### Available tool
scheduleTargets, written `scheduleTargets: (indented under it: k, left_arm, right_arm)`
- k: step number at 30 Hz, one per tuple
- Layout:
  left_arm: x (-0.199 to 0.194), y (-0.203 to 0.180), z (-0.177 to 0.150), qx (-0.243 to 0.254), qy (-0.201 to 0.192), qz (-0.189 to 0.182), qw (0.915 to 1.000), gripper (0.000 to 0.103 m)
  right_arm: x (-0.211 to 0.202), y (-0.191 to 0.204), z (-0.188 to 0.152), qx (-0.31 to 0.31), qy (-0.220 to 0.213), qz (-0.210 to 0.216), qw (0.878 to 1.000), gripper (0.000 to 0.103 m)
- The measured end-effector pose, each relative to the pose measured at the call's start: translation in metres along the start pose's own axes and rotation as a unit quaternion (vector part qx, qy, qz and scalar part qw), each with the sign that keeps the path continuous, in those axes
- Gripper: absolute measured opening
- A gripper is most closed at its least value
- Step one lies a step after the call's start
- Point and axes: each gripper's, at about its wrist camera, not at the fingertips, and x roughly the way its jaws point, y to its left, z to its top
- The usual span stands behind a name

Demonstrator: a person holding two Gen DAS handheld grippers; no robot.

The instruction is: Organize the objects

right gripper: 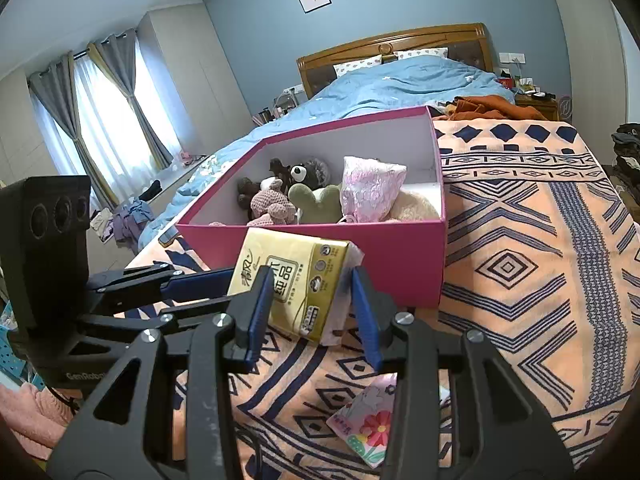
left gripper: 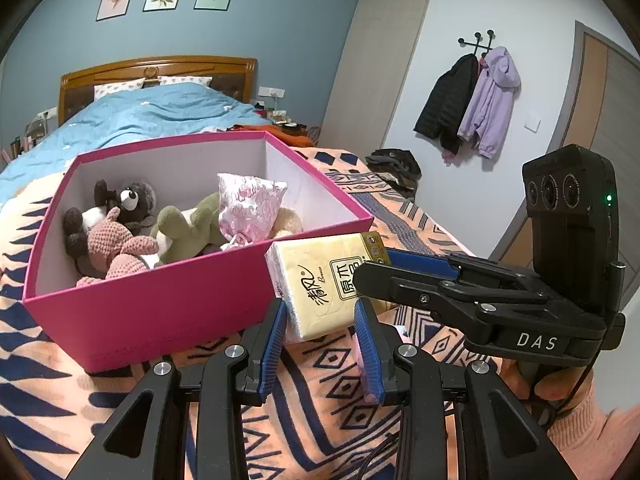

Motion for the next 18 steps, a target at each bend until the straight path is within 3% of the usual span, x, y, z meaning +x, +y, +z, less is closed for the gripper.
scheduleTargets:
  k: [18]
  left_arm:
    - [0.003, 0.003, 0.011, -0.002, -0.001, 0.001, 1.0, 0.035]
  right_arm:
    - [-0.003, 0.0, 0.012, -0.009, -0.011, 0.0, 1.0, 0.043]
